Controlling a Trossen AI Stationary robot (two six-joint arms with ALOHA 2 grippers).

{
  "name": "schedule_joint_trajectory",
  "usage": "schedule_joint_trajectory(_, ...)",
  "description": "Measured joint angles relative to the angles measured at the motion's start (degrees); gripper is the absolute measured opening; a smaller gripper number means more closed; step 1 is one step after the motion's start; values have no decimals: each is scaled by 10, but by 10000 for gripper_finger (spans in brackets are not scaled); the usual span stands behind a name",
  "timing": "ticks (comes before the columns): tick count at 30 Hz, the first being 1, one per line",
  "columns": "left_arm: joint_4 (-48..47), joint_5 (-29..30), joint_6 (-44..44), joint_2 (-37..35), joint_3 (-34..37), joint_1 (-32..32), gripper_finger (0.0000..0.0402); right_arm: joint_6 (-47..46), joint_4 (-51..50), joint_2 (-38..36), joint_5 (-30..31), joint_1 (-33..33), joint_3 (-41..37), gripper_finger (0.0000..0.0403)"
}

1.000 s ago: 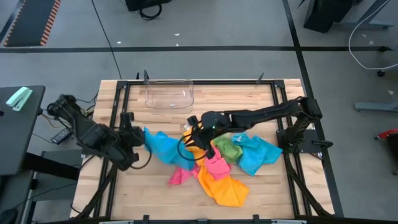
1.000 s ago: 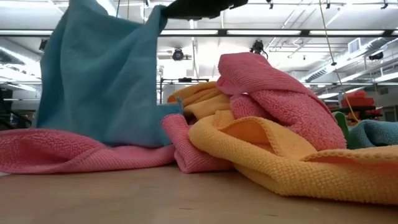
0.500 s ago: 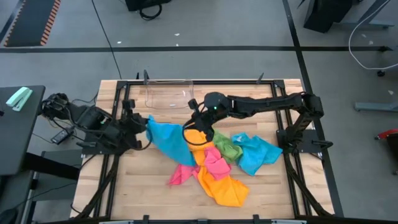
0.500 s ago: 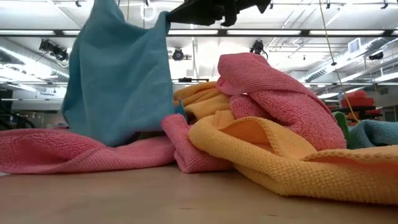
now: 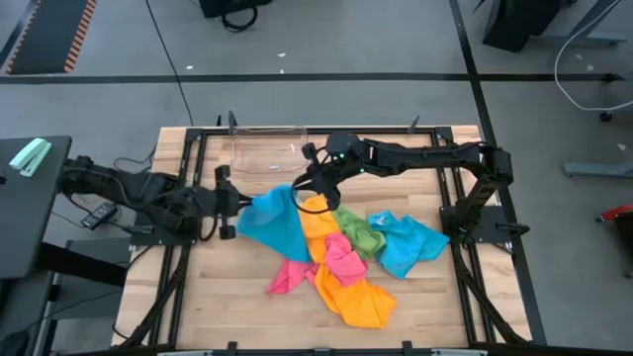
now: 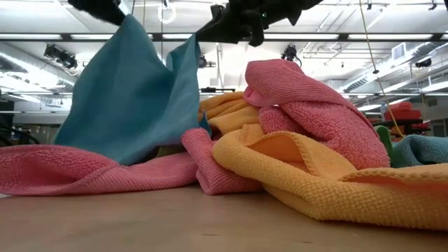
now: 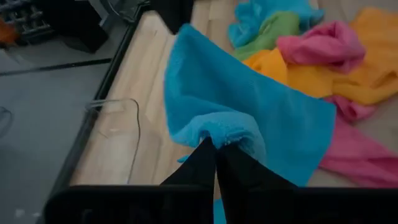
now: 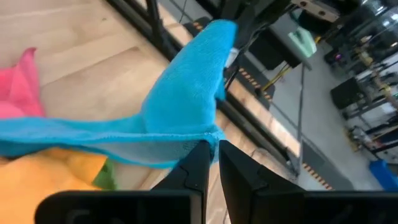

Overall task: Fold microfiber towels
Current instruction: Fold the left blue microfiber towel

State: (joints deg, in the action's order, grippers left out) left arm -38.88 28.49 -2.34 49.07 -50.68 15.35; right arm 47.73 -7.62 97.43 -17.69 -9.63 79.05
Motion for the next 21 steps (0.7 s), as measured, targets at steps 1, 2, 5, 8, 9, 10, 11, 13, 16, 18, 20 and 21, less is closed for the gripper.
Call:
schedule_joint_trajectory(1, 4, -3, -4, -14, 10, -6, 20, 4, -6, 0, 0, 0, 0, 44)
schedule_joint_trajectory(2, 10, -3, -10, -28, 18, -12, 17, 10, -8, 0, 0, 0, 0, 44)
schedule_joint_trajectory(5, 45, -6, -17, -70, 30, -28, 8, 45, -1, 4, 0, 1, 0, 44)
schedule_joint_trajectory(8, 59, -12, -15, -107, 32, -49, 7, 91, 18, 11, -2, 2, -1, 44)
schedule_joint_trajectory(9, 58, -12, -15, -117, 32, -58, 9, 95, 40, 18, -6, 1, 0, 44)
schedule_joint_trajectory(10, 58, -12, -15, -125, 32, -67, 12, 93, 49, 24, -12, -1, 0, 44)
schedule_joint_trajectory(11, 58, -13, -18, -128, 32, -75, 16, 88, 59, 35, -20, -3, 0, 44)
schedule_joint_trajectory(13, 63, -22, -29, -133, 38, -86, 22, 84, 73, 52, -26, -4, 0, 44)
schedule_joint_trajectory(16, 100, -51, -43, -134, 74, -88, 20, 89, 74, 73, -29, -4, -1, 44)
schedule_joint_trajectory(18, 127, -67, -55, -132, 108, -88, 14, 83, 70, 78, -36, -2, -1, 44)
schedule_joint_trajectory(20, 154, -85, -78, -131, 139, -88, 8, 60, 68, 80, -53, 2, -1, 44)
schedule_joint_trajectory(21, 174, -98, -93, -131, 153, -88, 7, 44, 63, 79, -65, 4, 0, 44)
